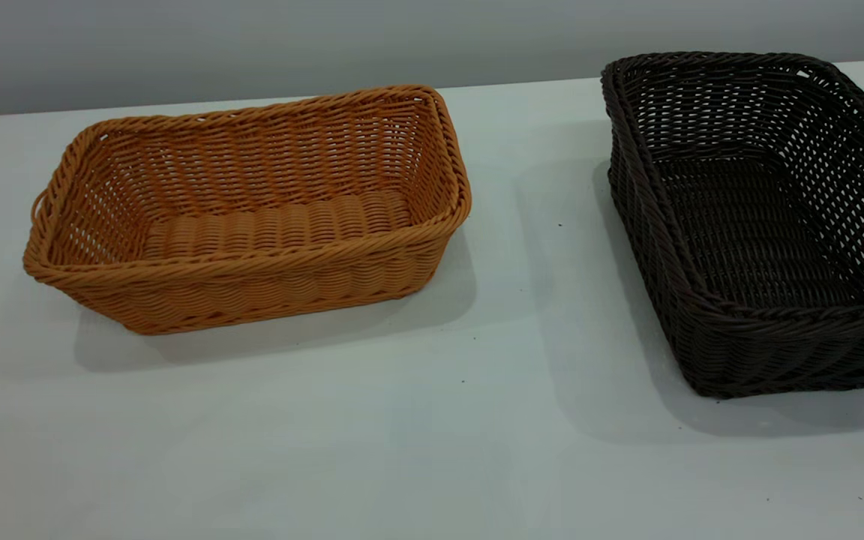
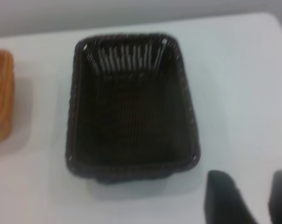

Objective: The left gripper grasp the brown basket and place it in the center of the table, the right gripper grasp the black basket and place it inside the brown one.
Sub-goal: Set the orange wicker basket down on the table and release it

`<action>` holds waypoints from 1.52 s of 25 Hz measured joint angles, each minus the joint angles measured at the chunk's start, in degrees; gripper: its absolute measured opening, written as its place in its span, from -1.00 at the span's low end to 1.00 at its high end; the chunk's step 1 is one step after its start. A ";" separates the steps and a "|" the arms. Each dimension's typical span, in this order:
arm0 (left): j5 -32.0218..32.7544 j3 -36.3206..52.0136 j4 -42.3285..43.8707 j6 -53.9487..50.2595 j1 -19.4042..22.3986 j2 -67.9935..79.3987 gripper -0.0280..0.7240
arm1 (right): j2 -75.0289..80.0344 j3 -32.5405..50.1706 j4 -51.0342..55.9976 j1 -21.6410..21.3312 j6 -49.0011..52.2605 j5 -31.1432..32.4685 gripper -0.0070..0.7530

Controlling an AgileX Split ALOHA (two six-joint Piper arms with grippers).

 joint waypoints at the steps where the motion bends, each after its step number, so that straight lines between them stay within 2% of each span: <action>1: -0.07 -1.78 0.01 2.23 0.00 1.61 -0.66 | 1.96 -1.17 0.50 0.00 -0.74 0.56 -0.18; 3: -1.00 -4.76 -0.21 5.16 -0.34 4.44 -0.50 | 5.69 -3.86 2.14 0.00 -2.26 0.29 -0.05; 6: -3.55 -7.22 -0.84 10.00 -1.14 8.04 -0.11 | 10.31 -6.46 4.23 0.00 -5.04 -3.71 0.06; 9: -4.40 -7.22 -0.34 12.92 -1.23 11.83 0.25 | 15.22 -6.71 6.00 0.00 -7.42 -8.54 0.09; 13: -4.74 -7.17 -0.43 12.87 -3.93 17.85 0.51 | 22.73 -6.65 8.62 0.00 -10.20 -10.11 0.10; 21: -1.28 -7.17 -0.49 13.02 -10.21 30.01 0.57 | 31.96 -6.65 9.51 0.00 -11.21 -10.16 0.10; 30: -2.74 -7.17 -0.12 21.99 -16.88 44.76 0.57 | 32.11 -6.59 10.89 0.00 -12.13 -10.62 0.10; 38: -4.60 -7.17 1.14 23.27 -17.95 58.37 0.57 | 32.08 -6.59 11.24 0.00 -12.24 -12.27 0.10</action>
